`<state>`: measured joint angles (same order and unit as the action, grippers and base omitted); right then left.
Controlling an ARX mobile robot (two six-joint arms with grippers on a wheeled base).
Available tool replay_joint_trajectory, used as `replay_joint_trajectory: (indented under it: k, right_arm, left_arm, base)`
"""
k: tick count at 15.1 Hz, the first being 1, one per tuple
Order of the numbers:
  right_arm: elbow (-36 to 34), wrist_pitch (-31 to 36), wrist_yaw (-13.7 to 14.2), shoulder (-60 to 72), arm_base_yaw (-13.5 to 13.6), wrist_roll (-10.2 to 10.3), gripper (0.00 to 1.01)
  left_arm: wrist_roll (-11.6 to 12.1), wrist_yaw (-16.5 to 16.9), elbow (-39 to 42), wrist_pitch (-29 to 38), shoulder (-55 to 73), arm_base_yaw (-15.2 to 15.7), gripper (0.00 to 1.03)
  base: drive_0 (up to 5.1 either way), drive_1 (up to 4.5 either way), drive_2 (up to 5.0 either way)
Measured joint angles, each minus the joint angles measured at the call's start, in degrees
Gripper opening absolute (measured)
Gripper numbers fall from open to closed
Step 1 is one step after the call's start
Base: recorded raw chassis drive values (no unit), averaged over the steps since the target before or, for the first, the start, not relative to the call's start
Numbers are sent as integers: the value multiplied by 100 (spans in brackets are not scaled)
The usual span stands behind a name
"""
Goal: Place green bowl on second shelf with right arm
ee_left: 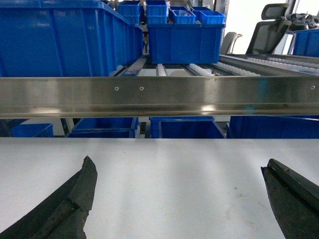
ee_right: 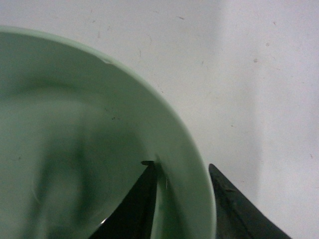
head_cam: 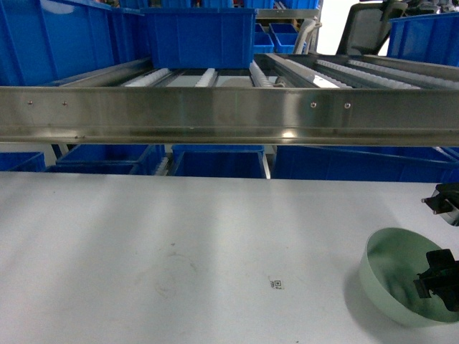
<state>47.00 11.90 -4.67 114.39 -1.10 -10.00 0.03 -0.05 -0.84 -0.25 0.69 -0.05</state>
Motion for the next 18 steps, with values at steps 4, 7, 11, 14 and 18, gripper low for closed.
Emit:
replay_joint_trajectory:
  k: [4,7,11,14,18]
  right_arm:
    - [-26,155,-66,7,83,166,2]
    - [-195,402,-85,-61,81,280,2]
    - [-791,1078,9,-697,105,177,2]
    - [-1165,1392,-125,-1856,24,157,2]
    - [-1558,643,-476,-4478,-144,372,2]
  left_arm:
    - [0,0,0,0,0,0,98]
    - [0,0,0,2,0,-2,98]
    - [0,0,0,2,0,0,98]
    - [0,0,0,0,0,-2,98]
    - [0,0,0,2,0,0,98]
  base:
    - [0,0,0]
    - [0,0,0]
    - [0,0,0]
    - [0,0,0]
    - [0,0,0]
